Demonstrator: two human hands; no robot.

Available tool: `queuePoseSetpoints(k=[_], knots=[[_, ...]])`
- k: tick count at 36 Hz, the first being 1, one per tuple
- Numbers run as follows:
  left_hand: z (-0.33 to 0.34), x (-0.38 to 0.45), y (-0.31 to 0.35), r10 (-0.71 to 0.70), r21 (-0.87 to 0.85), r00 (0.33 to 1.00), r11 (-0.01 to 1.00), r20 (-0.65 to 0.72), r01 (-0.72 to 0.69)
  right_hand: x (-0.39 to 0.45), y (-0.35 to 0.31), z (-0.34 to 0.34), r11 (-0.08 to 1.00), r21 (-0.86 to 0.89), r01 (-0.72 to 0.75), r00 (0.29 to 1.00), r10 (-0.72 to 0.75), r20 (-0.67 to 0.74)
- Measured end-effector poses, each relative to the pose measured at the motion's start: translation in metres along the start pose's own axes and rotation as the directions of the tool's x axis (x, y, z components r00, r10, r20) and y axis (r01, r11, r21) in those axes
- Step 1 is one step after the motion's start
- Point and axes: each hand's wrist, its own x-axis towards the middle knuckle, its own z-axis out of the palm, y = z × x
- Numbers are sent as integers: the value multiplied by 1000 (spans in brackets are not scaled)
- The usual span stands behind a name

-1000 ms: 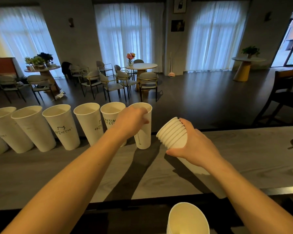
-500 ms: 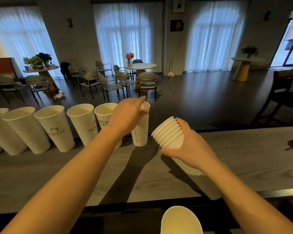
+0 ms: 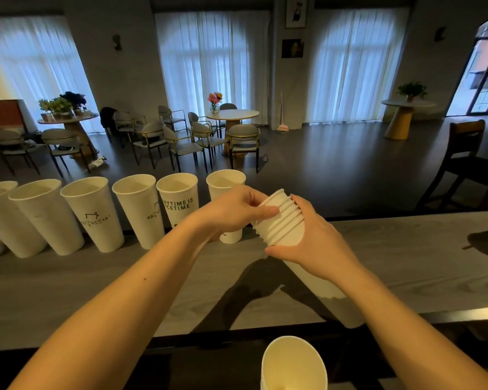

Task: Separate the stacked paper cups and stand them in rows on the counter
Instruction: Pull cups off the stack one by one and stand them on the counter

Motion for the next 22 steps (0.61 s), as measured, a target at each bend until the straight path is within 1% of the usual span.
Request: queuePoseSetpoints(k=[3,5,8,10,11,12,15,17,19,22], knots=[[-2,9,5,-36,-25,985,999,-167,32,-2,9,-5,1000,-10,-4,1000,4,-4],[-5,14,11,-9,12,958,1000,-288,13,-2,18,-8,999,-25,-20,1000,20,-5],[-12,23,17,88,139,889,990,-449,-28,-4,34,-14,995,-58,-86,996,85,-23],[-11,30,19,174,271,846,962,-504,-36,-5,44,-18,983,-101,-151,988,148,-40],[-7,34,19,211,355,843,934,-495,-25,-5,48,-19,977,-119,-179,983,175,-48],[-2,41,18,228,433,857,901,-463,-7,-6,52,-20,971,-132,-201,979,196,-55],[17,56,18,168,631,931,772,-325,81,-5,56,-22,964,-137,-227,973,220,-64],[28,64,11,180,744,951,665,-252,71,-5,57,-22,966,-120,-230,973,224,-59],[36,71,2,227,803,947,594,-225,49,-4,57,-23,973,-91,-214,976,210,-51],[38,82,-6,236,844,945,532,-227,70,-4,56,-24,983,-43,-177,984,175,-39]])
